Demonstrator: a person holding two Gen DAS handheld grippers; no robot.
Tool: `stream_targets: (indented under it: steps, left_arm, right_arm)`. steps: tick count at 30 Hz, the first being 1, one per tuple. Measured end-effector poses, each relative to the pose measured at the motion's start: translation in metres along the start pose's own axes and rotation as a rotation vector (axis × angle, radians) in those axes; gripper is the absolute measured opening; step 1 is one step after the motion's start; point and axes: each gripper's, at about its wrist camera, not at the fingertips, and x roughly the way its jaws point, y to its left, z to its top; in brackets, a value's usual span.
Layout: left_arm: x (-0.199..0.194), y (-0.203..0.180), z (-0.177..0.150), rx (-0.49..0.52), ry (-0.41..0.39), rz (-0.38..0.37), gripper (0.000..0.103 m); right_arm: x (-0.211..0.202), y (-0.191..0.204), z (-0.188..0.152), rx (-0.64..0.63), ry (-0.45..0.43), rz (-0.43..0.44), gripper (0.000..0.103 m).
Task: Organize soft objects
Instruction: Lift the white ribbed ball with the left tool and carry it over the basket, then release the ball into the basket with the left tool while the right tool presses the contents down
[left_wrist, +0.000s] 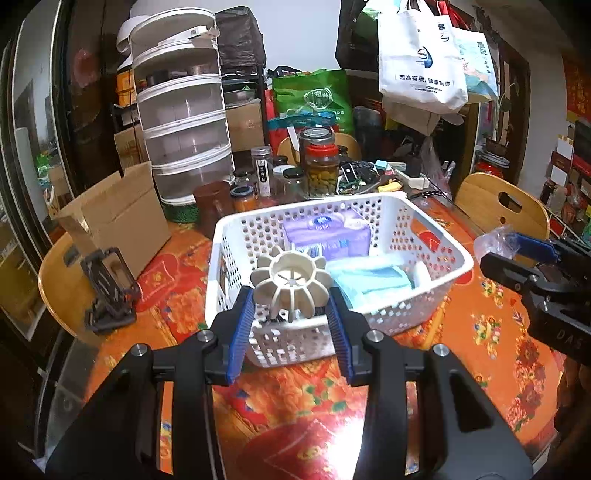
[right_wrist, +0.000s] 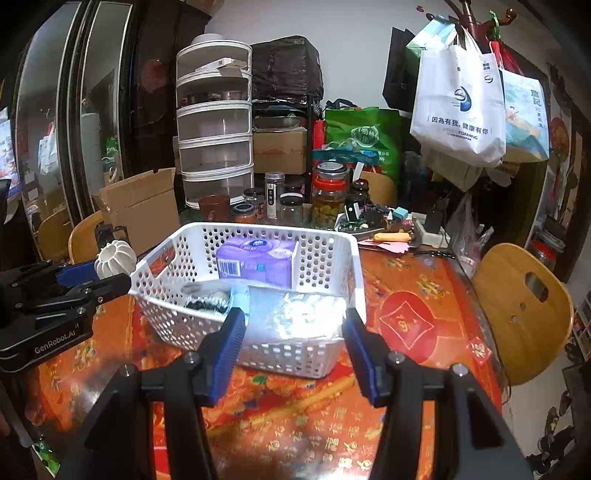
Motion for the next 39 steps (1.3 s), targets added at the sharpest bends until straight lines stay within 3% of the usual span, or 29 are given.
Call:
stream_targets:
  steps: [12, 23, 39]
  left_arm:
    - [0.068, 0.034, 0.046, -0.054, 0.098, 0.016, 0.037]
    - [0.120, 0.044, 0.045, -0.067, 0.175, 0.024, 0.037]
    - [0.151, 0.040, 0.036, -0.059, 0.244, 0.039, 0.037]
  right_arm:
    - [0.050, -0.002, 0.035, -0.004, 0.049, -0.047, 0.054]
    - [0.087, -0.001, 0.047, -0.011, 0.080, -0.077, 0.054]
    - [0.116, -0.001, 0.040, -0.017, 0.116, -0.104, 0.054]
